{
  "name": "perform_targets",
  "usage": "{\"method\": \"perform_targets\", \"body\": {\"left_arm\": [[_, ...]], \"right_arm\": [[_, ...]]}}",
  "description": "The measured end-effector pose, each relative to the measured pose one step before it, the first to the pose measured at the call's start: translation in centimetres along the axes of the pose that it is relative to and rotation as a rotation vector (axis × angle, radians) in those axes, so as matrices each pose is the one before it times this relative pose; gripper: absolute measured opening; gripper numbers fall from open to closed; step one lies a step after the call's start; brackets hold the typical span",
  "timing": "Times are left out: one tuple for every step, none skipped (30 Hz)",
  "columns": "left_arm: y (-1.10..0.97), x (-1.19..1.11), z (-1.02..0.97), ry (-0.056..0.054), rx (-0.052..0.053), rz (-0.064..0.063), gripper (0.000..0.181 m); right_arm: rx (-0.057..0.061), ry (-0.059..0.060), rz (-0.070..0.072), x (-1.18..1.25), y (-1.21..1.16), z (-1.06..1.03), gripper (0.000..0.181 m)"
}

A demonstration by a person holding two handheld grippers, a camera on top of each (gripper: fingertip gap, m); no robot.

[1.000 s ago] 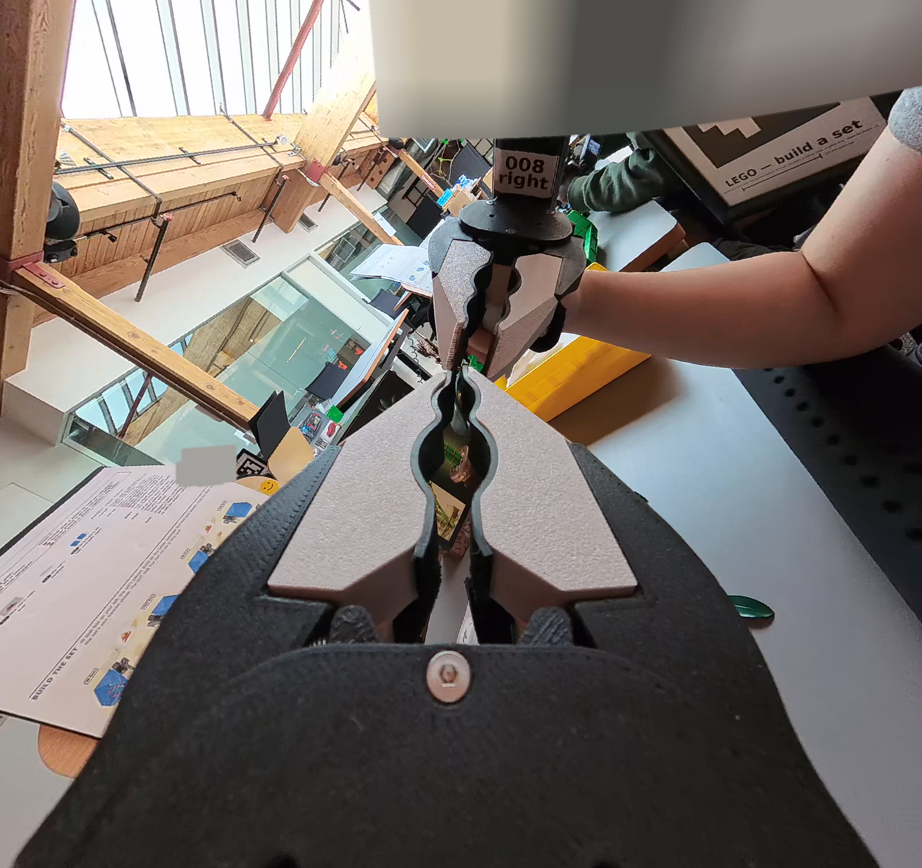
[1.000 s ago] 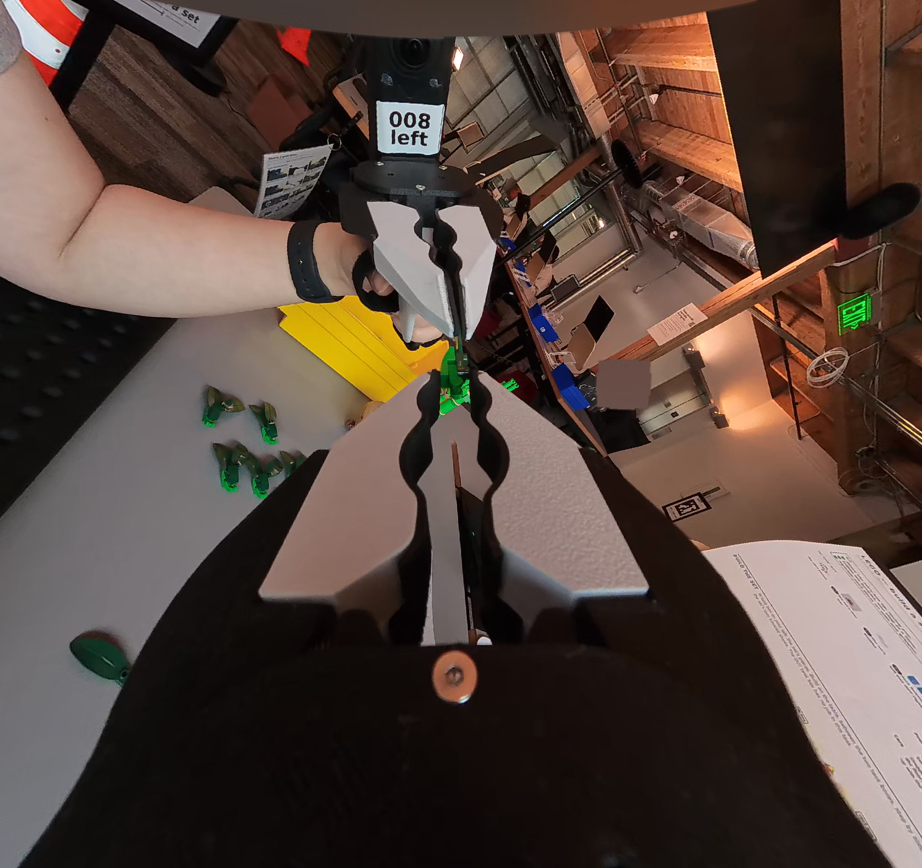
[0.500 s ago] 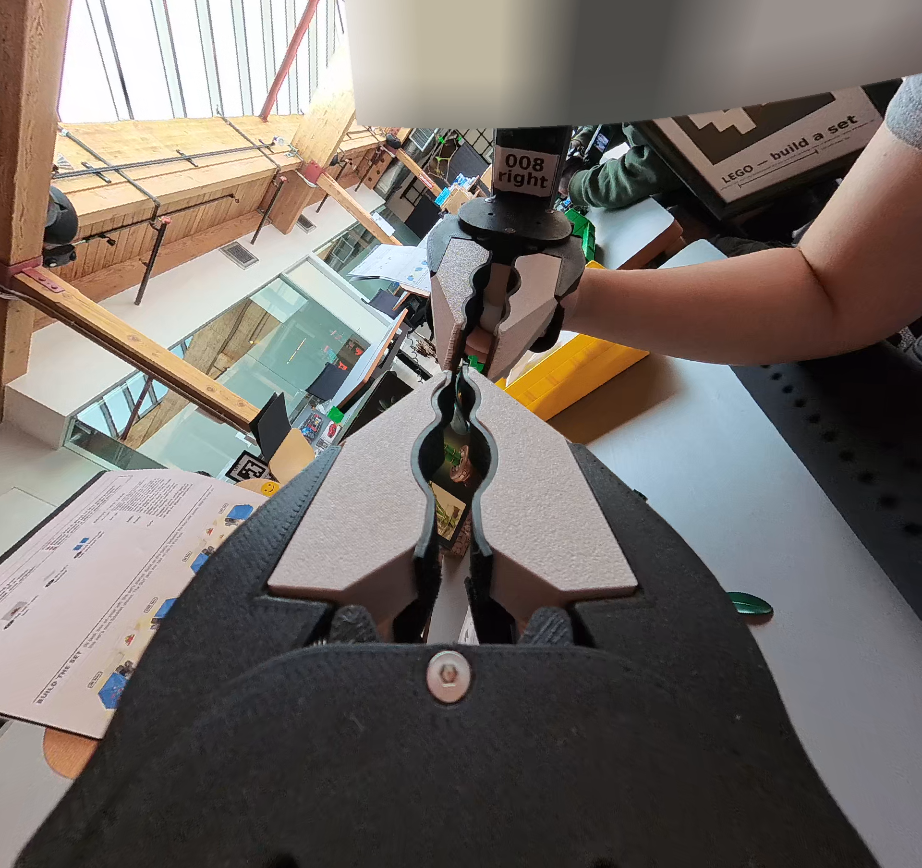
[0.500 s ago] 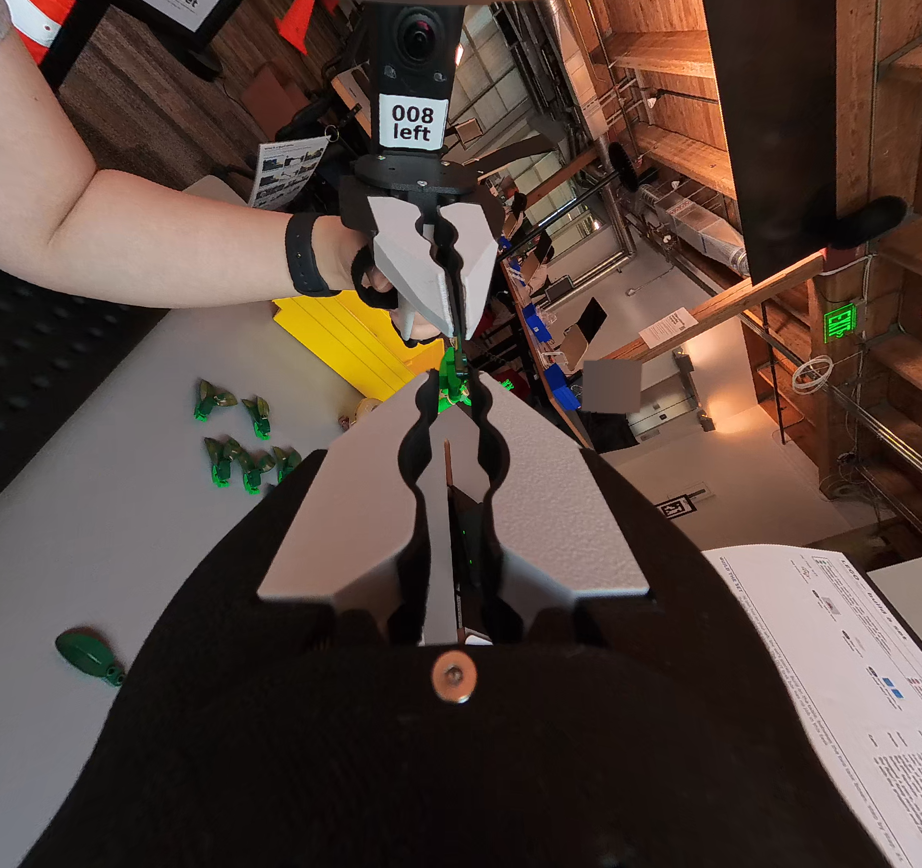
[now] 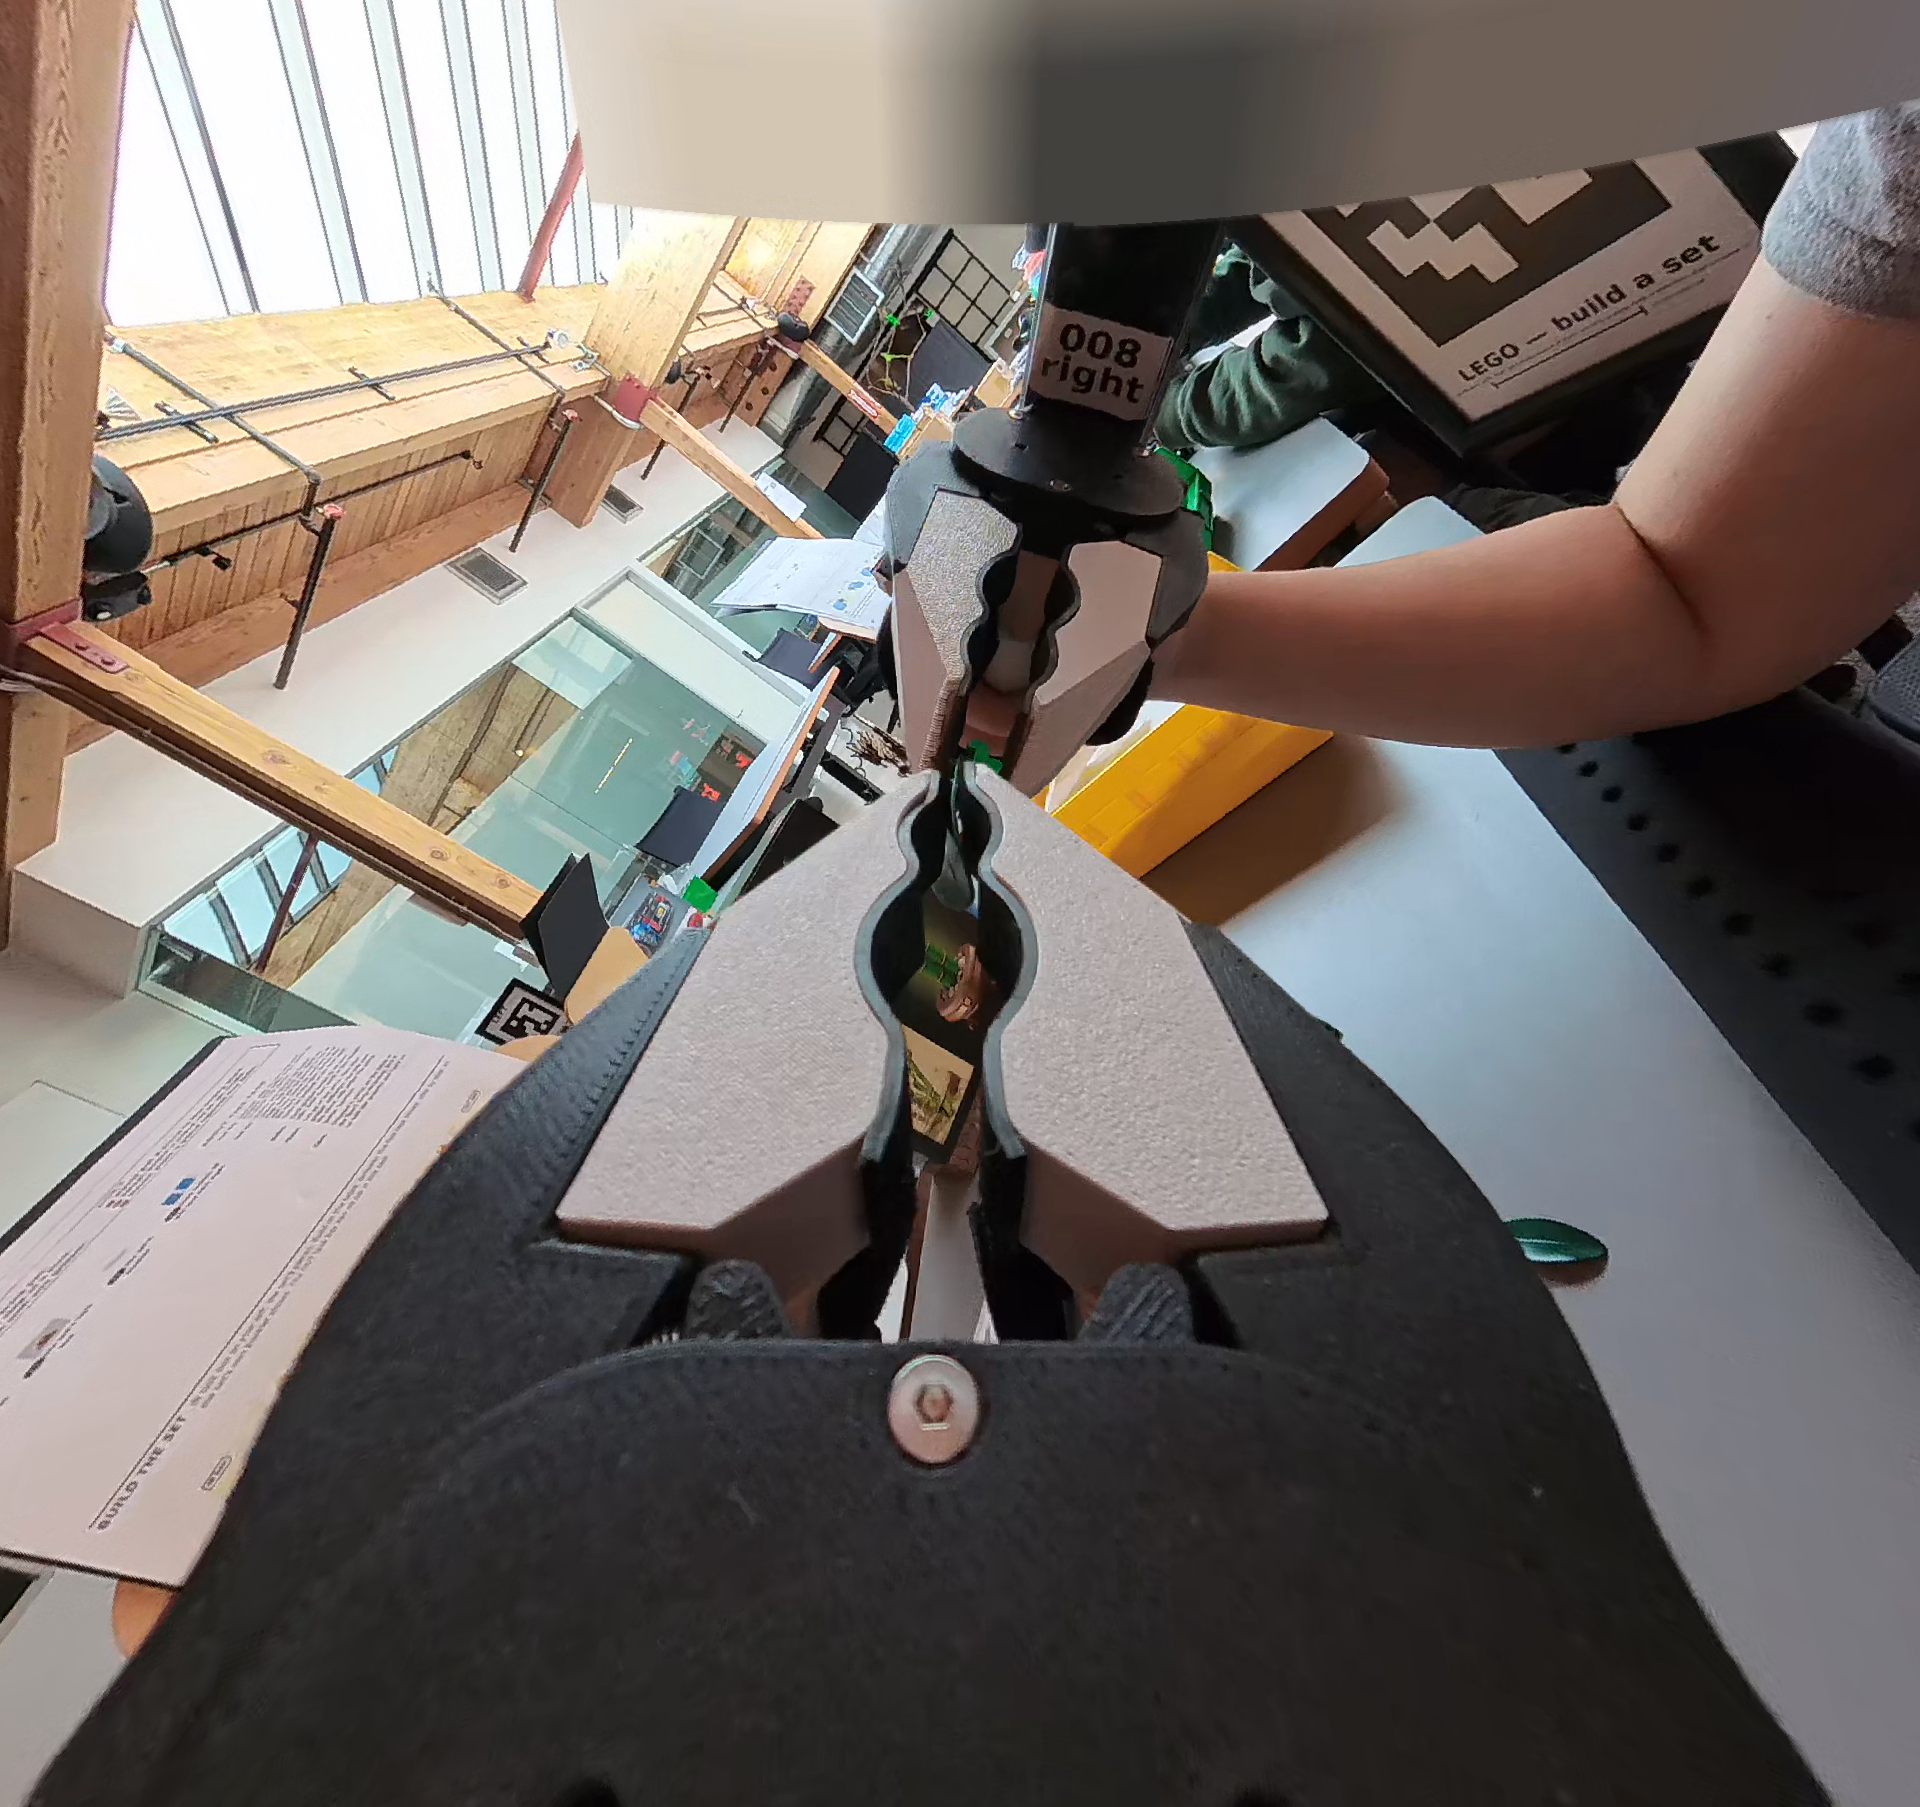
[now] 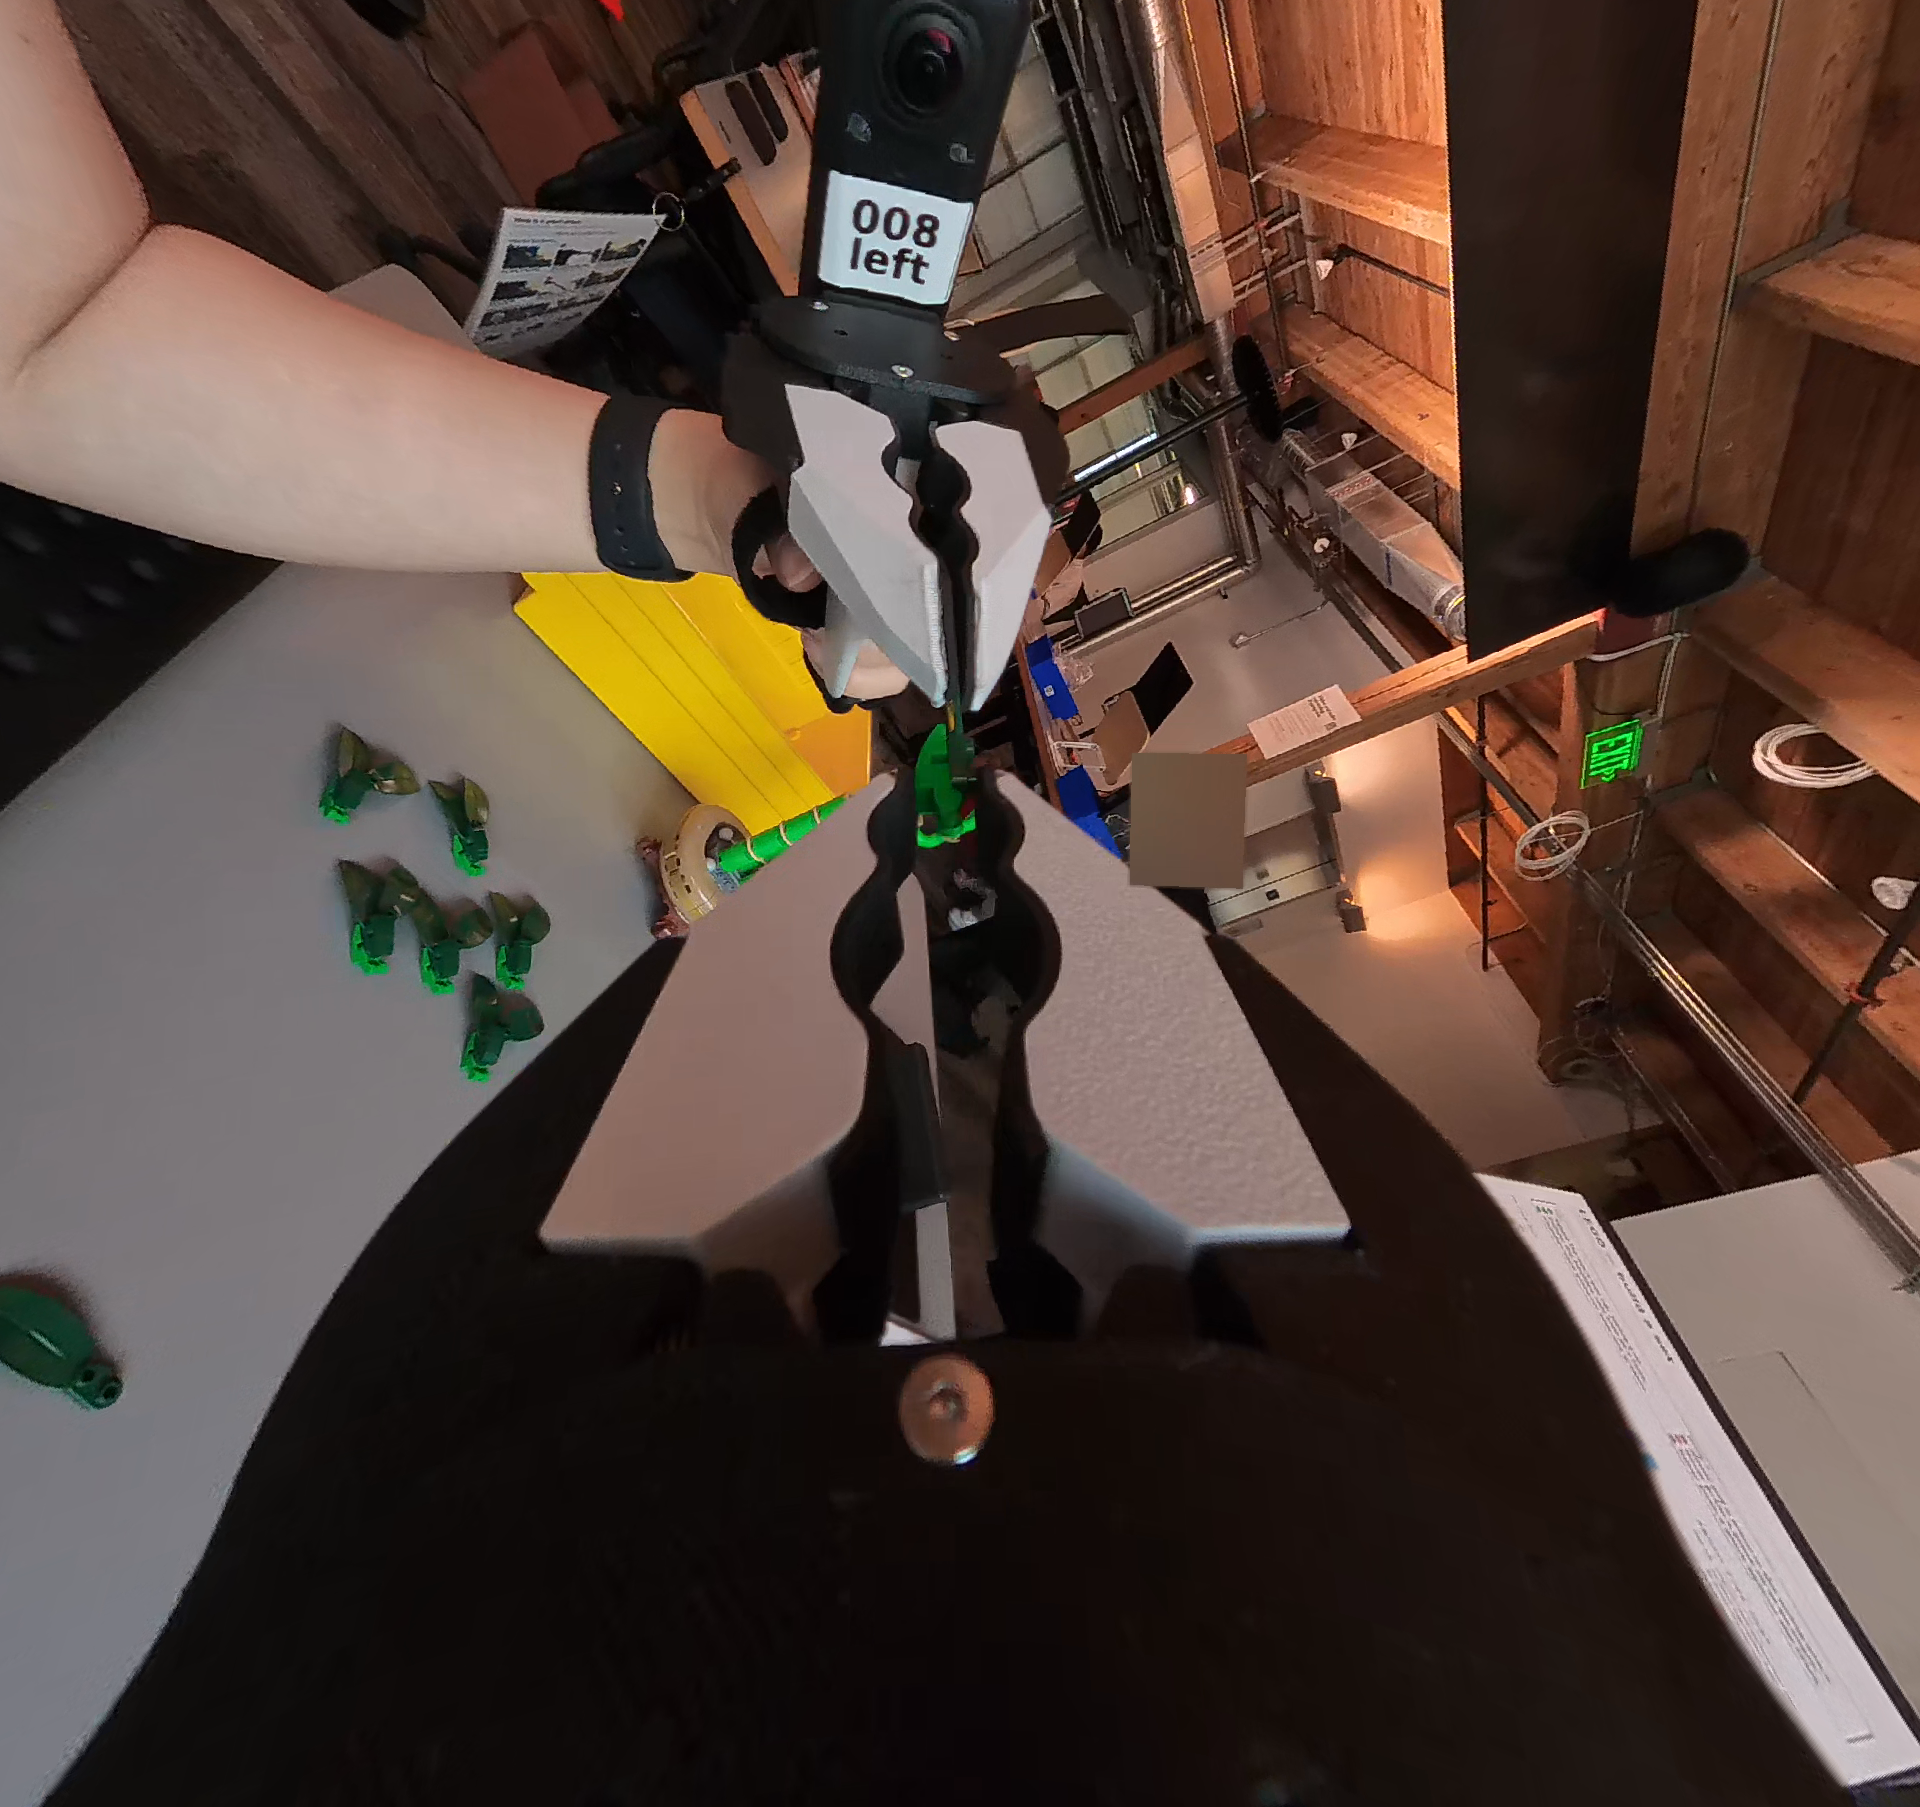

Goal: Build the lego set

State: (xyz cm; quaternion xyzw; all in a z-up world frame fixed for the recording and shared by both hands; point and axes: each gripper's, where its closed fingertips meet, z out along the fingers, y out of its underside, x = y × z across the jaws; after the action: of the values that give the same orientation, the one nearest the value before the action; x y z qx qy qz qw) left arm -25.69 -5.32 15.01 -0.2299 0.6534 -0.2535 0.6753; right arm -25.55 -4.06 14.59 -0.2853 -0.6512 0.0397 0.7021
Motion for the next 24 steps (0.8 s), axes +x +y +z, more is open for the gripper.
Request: {"method": "perform_targets", "body": {"left_arm": [[-0.053,0.031,-0.042,0.0011,0.0009,0.0022,0.000],[-0.053,0.031,-0.033,0.0006,0.0008,0.0033,0.000],[-0.020,0.078,-0.030,0.0040,0.0001,0.0026,0.000],[0.006,0.067,-0.019,0.0031,-0.0012,0.0015,0.000],[0.010,0.010,0.001,0.0003,-0.0013,0.0020,0.000],[0.026,0.025,0.012,0.0006,-0.0010,0.0019,0.000],[0.027,0.003,0.016,0.0001,-0.0004,0.0010,0.000],[0.038,-0.002,0.024,-0.0009,-0.0007,0.0009,0.000],[0.026,-0.085,0.033,-0.0066,0.0007,0.0006,0.000],[-0.051,-0.189,0.023,-0.0145,0.0051,-0.0008,0.000],[-0.087,-0.186,0.024,-0.0135,0.0064,-0.0046,0.002],[-0.045,0.004,0.023,-0.0004,0.0012,-0.0109,0.006],[0.050,0.105,0.044,0.0088,-0.0076,-0.0156,0.013],[0.120,0.056,0.081,0.0042,-0.0133,-0.0105,0.020],[0.160,-0.052,0.092,-0.0059,-0.0152,0.0022,0.023],[0.134,-0.012,0.117,-0.0068,-0.0137,0.0118,0.024],[0.104,0.064,0.139,-0.0033,-0.0116,0.0132,0.022],[0.122,0.123,0.159,0.0001,-0.0128,0.0128,0.020],[0.148,0.198,0.153,0.0054,-0.0135,0.0137,0.015],[0.135,0.136,0.151,0.0018,-0.0113,0.0125,0.012],[0.088,0.008,0.118,-0.0039,-0.0080,0.0079,0.010],[0.031,-0.004,0.078,-0.0019,-0.0029,0.0013,0.009],[-0.008,0.030,0.039,0.0020,0.0012,-0.0028,0.009],[-0.013,0.019,-0.009,0.0019,0.0027,-0.0018,0.010]], "right_arm": [[-0.0021,0.0019,-0.0034,-0.003,-0.055,0.023,0.009],[-0.0020,0.0026,-0.0053,-0.010,-0.051,0.020,0.009],[-0.0005,-0.0045,-0.0037,-0.093,-0.039,0.003,0.009],[-0.0024,-0.0033,0.0029,-0.047,-0.019,0.000,0.009],[-0.0051,-0.0024,0.0040,-0.020,0.041,0.014,0.009],[-0.0035,-0.0036,0.0026,-0.032,0.011,-0.011,0.009],[-0.0027,0.0004,0.0000,0.014,0.030,-0.010,0.009],[-0.0033,-0.0038,0.0025,-0.041,0.058,-0.004,0.009],[-0.0010,0.0033,0.0061,0.107,0.041,-0.025,0.009],[0.0072,0.0078,0.0118,0.193,-0.014,-0.012,0.009],[0.0140,-0.0092,0.0231,0.016,-0.027,-0.008,0.009],[0.0086,-0.0014,0.0265,0.143,0.072,-0.055,0.009],[0.0131,0.0170,0.0102,0.358,0.046,-0.136,0.009],[0.0132,-0.0088,0.0095,-0.052,0.017,-0.119,0.009],[0.0001,-0.0251,0.0193,-0.260,0.110,-0.057,0.009],[-0.0038,-0.0133,0.0117,-0.130,0.099,-0.025,0.009],[0.0008,-0.0029,0.0003,-0.048,-0.034,-0.023,0.009],[0.0069,0.0007,-0.0035,-0.030,-0.173,-0.004,0.009],[0.0055,-0.0045,0.0013,-0.079,-0.175,0.010,0.009],[-0.0008,-0.0089,0.0037,-0.133,-0.091,0.032,0.009],[-0.0065,-0.0025,-0.0023,-0.065,0.014,0.043,0.009],[-0.0076,0.0006,-0.0063,-0.030,0.065,0.039,0.009],[-0.0062,-0.0020,-0.0026,-0.062,0.055,0.035,0.009],[-0.0003,-0.0019,0.0020,-0.020,-0.020,-0.007,0.009]]}}
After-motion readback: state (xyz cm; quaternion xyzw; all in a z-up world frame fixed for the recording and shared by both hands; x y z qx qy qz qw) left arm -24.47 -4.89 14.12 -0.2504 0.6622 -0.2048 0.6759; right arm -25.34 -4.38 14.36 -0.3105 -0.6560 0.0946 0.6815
